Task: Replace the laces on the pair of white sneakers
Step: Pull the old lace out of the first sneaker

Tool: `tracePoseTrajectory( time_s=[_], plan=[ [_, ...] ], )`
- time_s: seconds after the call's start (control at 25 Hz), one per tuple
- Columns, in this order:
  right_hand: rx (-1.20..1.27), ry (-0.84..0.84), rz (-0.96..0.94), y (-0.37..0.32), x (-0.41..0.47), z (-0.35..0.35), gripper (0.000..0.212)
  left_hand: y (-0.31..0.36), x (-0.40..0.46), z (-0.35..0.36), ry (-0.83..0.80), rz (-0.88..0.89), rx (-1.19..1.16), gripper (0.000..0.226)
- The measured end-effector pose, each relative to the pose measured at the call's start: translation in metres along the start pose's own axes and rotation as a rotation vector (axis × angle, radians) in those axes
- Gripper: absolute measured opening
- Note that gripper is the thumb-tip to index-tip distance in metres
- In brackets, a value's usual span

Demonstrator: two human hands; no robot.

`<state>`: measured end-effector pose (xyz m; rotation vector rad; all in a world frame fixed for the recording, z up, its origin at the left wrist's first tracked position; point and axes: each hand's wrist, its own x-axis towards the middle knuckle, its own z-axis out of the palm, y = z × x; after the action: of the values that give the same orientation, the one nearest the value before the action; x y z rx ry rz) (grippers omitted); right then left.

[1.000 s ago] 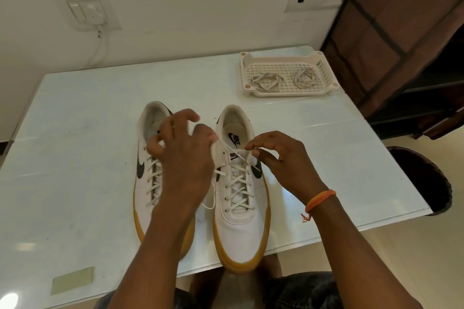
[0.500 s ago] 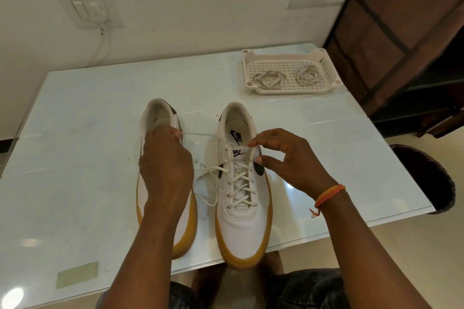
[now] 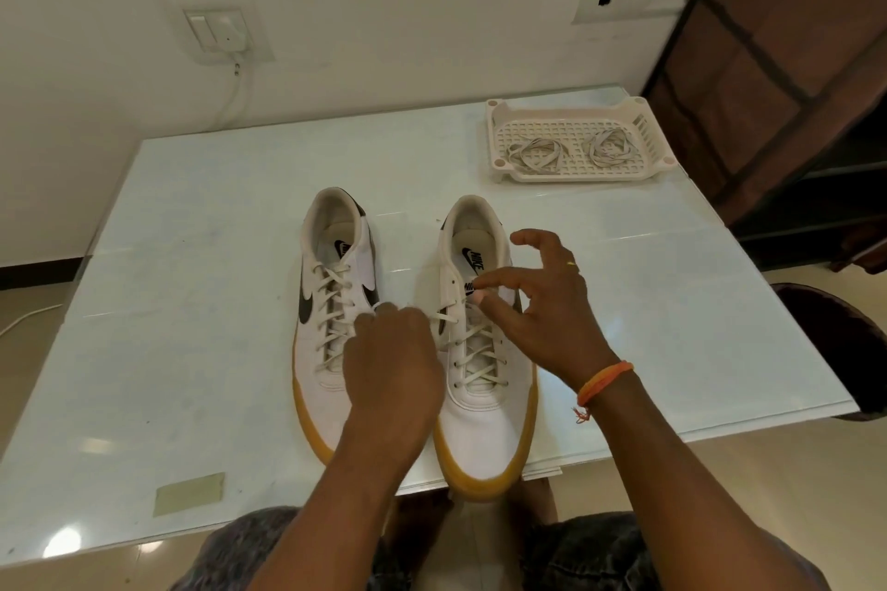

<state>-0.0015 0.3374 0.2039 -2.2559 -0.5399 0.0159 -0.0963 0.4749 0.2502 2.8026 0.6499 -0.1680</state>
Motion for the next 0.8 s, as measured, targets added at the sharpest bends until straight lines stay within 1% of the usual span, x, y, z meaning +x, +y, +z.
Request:
tracePoseTrajectory(
  time_s=[0.08,0.16,0.28,0.36,0.48,0.52,0.6,0.64,0.68,0.72,0.8],
  plan=[
    [-0.092,0.027,-0.032,-0.005,-0.002,0.008,0.010,0.008,-0.005,-0.002,0.154,-0.021,-0.161,0.020],
    [-0.109,0.005,-0.028,-0.008,-0.004,0.013,0.009,0.015,-0.011,0.000,0.207,0.009,-0.278,0.024],
    [-0.102,-0.073,-0.011,-0.006,-0.003,0.013,0.008,0.018,-0.018,0.013,0.110,0.061,-0.365,0.037],
    [-0.056,-0.057,-0.010,-0.006,-0.003,0.013,0.004,0.020,-0.021,0.020,0.084,0.086,-0.339,0.047],
    [0.140,0.025,0.067,-0.011,-0.002,0.008,0.011,0.023,-0.023,0.031,0.052,0.068,-0.299,0.061],
    [0.239,0.069,0.116,-0.010,-0.001,0.007,0.013,0.025,-0.021,0.034,0.028,0.047,-0.303,0.060],
    [0.560,0.170,0.276,-0.006,0.002,0.002,0.008,0.029,-0.015,0.039,0.030,0.036,-0.285,0.054],
    [0.681,0.203,0.357,-0.004,0.004,-0.001,0.012,0.031,-0.013,0.040,0.039,0.041,-0.265,0.053],
    [0.742,0.212,0.400,-0.001,0.004,-0.004,0.017,0.033,-0.012,0.040,0.046,0.051,-0.248,0.053],
    [0.675,0.206,0.382,-0.001,0.004,-0.007,0.015,0.035,-0.011,0.041,0.051,0.063,-0.233,0.054],
    [0.394,0.199,0.225,-0.004,0.004,-0.010,0.011,0.036,-0.009,0.042,0.040,0.083,-0.219,0.058]
  ],
)
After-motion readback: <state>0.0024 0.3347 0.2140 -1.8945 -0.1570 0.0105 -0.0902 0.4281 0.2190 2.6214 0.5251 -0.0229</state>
